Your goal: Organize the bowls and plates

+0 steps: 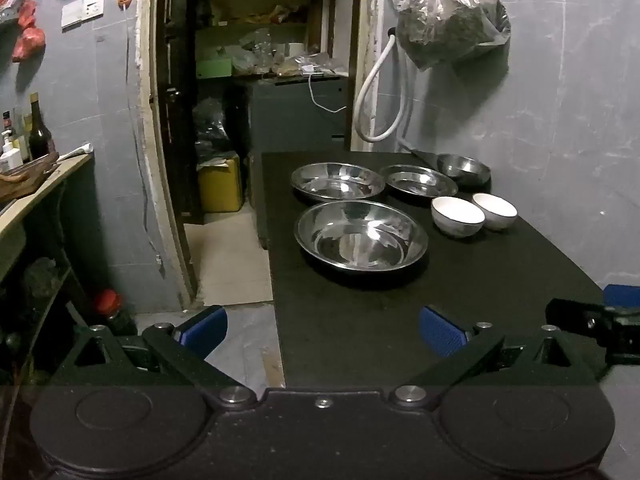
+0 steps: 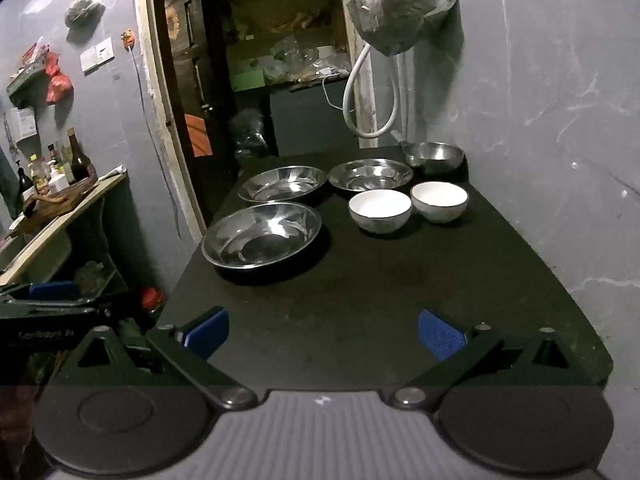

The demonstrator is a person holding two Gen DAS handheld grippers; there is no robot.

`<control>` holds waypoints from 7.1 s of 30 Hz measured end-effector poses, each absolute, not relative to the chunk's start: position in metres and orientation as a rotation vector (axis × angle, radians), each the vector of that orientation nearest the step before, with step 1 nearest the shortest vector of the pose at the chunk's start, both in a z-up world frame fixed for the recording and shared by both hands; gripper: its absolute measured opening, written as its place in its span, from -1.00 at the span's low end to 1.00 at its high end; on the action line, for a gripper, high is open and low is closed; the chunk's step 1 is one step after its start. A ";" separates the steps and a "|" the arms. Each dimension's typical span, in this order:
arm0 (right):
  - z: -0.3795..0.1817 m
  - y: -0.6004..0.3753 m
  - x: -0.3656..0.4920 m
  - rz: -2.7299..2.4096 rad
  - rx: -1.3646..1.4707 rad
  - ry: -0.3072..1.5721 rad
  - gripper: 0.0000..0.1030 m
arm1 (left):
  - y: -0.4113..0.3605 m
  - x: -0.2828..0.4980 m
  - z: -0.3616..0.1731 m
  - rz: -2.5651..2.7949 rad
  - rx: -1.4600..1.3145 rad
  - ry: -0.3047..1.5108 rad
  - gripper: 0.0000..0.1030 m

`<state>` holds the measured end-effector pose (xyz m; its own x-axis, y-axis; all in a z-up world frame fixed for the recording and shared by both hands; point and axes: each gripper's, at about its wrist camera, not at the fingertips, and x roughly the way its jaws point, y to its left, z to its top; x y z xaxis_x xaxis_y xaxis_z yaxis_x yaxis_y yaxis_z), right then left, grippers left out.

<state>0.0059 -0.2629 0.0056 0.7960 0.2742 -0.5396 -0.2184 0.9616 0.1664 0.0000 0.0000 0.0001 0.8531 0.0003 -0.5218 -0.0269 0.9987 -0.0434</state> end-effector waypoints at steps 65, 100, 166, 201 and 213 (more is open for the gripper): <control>0.016 -0.269 -0.007 0.243 0.100 0.574 1.00 | -0.005 0.000 0.000 -0.023 -0.011 0.568 0.99; 0.000 -0.269 0.011 0.249 0.110 0.646 1.00 | -0.011 0.019 -0.008 -0.028 0.007 0.642 0.98; 0.013 -0.147 0.283 0.151 0.174 0.839 1.00 | 0.118 0.345 0.016 -0.073 0.000 0.827 0.98; -0.045 -0.140 0.358 0.155 0.328 0.852 -0.60 | 0.099 0.432 -0.042 -0.326 0.005 0.948 -0.50; -0.016 -0.158 0.306 0.199 0.341 0.783 -0.60 | 0.094 0.371 0.000 -0.351 0.069 0.826 -0.51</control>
<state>0.3058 -0.1585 -0.0158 0.6943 0.2996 -0.6544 -0.0490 0.9268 0.3722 0.3710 0.0936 -0.0002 0.6238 -0.2793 -0.7300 0.3325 0.9401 -0.0756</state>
